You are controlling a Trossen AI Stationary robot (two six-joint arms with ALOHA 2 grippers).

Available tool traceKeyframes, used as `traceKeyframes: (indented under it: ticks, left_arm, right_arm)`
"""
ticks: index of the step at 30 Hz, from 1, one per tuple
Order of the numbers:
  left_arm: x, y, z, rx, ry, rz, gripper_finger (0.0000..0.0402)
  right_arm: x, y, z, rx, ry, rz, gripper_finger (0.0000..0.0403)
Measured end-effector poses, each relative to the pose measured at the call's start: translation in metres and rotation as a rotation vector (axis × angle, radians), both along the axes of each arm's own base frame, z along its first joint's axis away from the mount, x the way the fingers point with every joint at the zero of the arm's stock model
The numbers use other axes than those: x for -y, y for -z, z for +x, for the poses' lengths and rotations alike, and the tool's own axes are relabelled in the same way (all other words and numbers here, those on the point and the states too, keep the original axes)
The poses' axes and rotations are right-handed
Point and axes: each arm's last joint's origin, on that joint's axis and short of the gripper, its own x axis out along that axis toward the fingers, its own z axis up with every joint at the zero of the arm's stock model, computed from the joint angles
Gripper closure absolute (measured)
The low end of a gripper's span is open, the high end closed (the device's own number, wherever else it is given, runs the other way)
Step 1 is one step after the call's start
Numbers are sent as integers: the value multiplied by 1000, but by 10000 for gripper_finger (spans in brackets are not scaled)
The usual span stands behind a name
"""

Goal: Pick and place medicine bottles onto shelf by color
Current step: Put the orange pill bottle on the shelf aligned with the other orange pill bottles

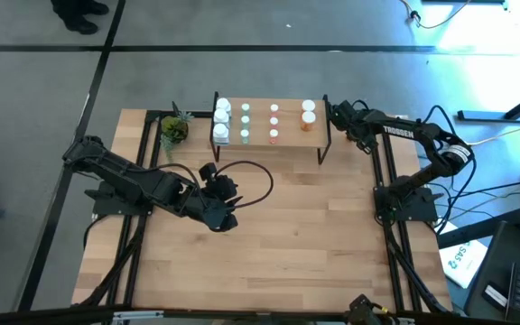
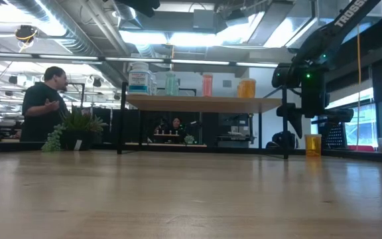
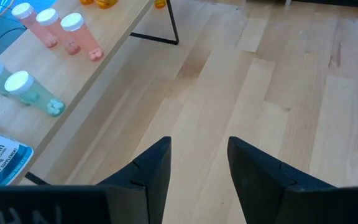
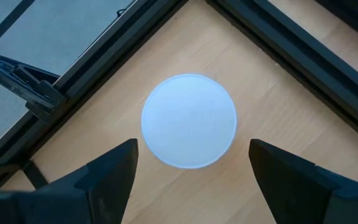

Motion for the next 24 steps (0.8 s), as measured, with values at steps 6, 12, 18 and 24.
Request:
traceKeyframes:
  ticks: [6,12,18,24]
  left_arm:
    - [0,0,0,0,0,0,250]
    - [0,0,0,0,0,0,250]
    - [0,0,0,0,0,0,250]
    - [0,0,0,0,0,0,250]
  right_arm:
    - [0,0,0,-2,1,-2,94]
    - [0,0,-1,-22,8,-18,94]
    - [0,0,-1,-23,8,-19,101]
    - [1,-1,-1,-39,14,-33,128]
